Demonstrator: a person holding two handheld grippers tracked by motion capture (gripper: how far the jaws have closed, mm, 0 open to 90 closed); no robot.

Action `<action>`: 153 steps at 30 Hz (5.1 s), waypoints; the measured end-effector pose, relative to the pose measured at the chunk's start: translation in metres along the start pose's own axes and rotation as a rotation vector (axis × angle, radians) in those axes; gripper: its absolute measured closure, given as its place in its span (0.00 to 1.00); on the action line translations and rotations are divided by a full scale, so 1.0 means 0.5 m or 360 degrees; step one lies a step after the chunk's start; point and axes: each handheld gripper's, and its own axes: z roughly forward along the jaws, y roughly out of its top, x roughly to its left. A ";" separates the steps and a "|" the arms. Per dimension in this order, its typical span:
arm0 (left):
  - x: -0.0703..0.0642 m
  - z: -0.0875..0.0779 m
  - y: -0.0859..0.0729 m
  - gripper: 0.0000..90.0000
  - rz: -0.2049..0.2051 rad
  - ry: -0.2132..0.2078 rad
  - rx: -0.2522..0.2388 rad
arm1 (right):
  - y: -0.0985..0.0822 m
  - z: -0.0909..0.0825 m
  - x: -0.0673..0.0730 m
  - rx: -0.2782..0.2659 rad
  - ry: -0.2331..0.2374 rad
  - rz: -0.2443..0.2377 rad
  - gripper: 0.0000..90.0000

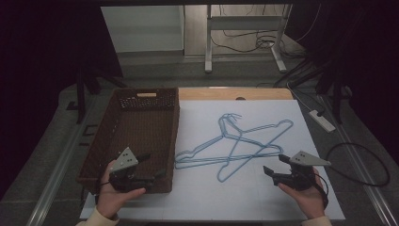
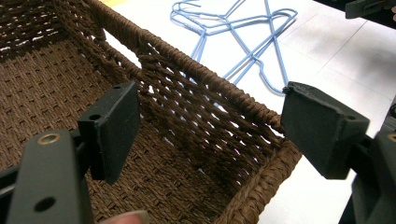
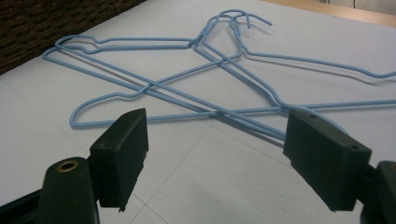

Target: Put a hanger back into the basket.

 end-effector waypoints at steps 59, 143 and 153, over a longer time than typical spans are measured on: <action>0.005 -0.004 -0.003 0.24 -0.0021 -0.0023 -0.0022 | 0.224 0.396 -0.023 0.0484 0.0077 0.0144 0.45; -0.017 0.011 0.039 0.26 -0.0030 -0.0111 -0.0023 | 0.231 0.141 0.023 0.0013 0.0282 0.0234 0.96; -0.046 0.047 0.072 0.26 -0.0009 -0.0189 0.0035 | 0.231 0.126 0.047 -0.0007 0.0332 0.0204 0.96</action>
